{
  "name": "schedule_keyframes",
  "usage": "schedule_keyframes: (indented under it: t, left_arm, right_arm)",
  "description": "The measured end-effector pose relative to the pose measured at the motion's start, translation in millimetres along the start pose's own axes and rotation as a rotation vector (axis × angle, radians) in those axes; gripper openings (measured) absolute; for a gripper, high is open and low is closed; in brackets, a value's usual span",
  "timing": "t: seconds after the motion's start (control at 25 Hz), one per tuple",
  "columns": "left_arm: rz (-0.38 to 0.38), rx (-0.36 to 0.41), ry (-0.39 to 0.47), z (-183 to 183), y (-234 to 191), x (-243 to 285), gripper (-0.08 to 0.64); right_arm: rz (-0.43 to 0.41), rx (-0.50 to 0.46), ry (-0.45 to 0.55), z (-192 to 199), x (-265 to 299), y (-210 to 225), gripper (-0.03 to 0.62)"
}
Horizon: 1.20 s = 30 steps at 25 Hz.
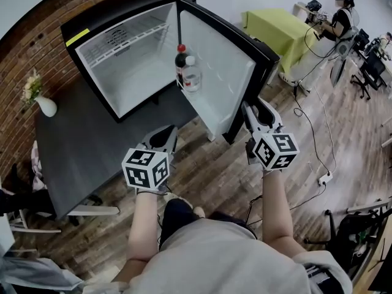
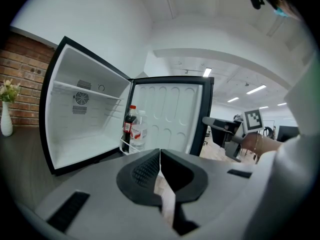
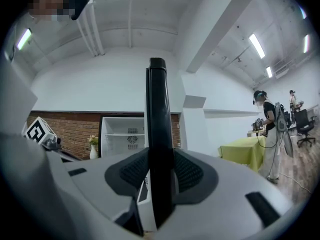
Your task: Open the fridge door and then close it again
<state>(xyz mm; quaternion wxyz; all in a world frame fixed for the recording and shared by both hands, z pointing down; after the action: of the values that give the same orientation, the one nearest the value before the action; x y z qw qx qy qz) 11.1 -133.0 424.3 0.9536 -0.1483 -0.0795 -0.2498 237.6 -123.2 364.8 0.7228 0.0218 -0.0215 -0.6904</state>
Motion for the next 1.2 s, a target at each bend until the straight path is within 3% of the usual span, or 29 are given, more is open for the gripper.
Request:
schedule_keyframes:
  t: [0.4, 1.2]
  left_arm:
    - [-0.021, -0.020, -0.012, 13.7, 11.6, -16.2, 0.008]
    - [-0.097, -0.045, 0.008, 16.1, 6.3, -50.6, 0.008]
  right_arm:
    - [-0.064, -0.025, -0.003, 1.6, -10.0, -35.5, 0.141]
    - [-0.385, -0.048, -0.085, 6.1, -19.7, -133.3, 0.164]
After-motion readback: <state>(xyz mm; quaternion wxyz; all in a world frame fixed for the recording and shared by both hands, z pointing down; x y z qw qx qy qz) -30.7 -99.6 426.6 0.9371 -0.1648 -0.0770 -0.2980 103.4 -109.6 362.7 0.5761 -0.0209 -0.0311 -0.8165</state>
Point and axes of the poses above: the fingertips, and each gripper's own axes: x forward along the fingers, y to its right, z out of its underside, the point moved 1 cm from there along -x, backward along the fingers, and after that the axes turned 13 degrees about z, right-handed, at the moved point
